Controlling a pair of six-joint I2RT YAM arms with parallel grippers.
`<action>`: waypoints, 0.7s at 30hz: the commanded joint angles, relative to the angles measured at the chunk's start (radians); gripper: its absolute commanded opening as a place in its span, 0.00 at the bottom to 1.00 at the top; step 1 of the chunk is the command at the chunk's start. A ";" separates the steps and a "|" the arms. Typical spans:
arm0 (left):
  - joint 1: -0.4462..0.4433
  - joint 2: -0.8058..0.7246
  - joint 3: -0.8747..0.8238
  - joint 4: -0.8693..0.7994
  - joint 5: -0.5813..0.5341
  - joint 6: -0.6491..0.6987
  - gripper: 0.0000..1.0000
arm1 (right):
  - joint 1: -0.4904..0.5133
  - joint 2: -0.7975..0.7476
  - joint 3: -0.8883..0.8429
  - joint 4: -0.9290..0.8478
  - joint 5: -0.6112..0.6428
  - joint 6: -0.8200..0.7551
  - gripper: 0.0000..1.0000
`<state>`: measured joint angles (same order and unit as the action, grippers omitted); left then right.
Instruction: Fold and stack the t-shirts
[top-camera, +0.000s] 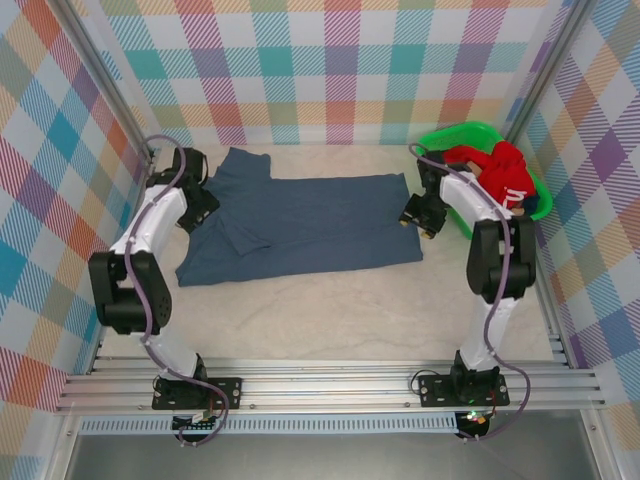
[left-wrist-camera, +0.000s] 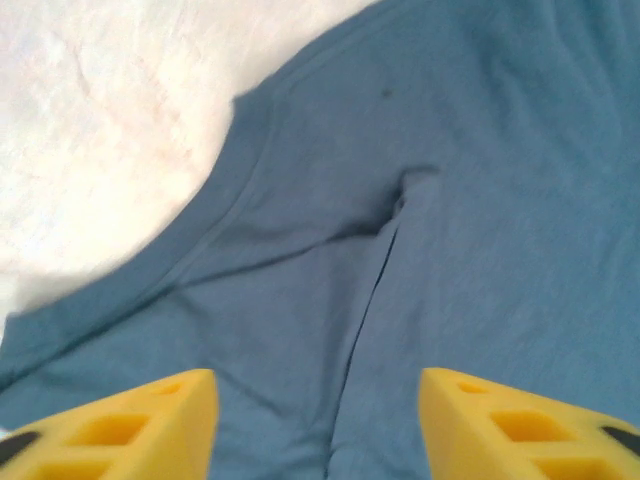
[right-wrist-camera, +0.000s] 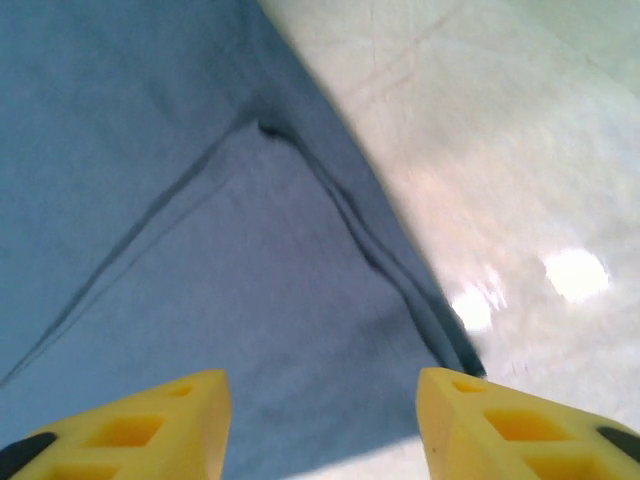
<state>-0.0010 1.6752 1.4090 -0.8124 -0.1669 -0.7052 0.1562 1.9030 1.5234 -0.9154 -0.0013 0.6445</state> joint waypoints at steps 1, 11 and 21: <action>0.024 -0.091 -0.138 -0.046 0.081 -0.054 0.42 | -0.004 -0.118 -0.127 0.055 -0.087 -0.006 0.44; 0.084 0.034 -0.281 0.094 0.182 -0.128 0.17 | 0.000 -0.037 -0.246 0.182 -0.174 -0.045 0.19; 0.082 0.149 -0.302 0.134 0.144 -0.117 0.16 | 0.002 0.113 -0.168 0.038 -0.062 -0.001 0.18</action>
<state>0.0708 1.8091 1.1301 -0.6952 -0.0101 -0.8188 0.1566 1.9831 1.3518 -0.7929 -0.1219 0.6216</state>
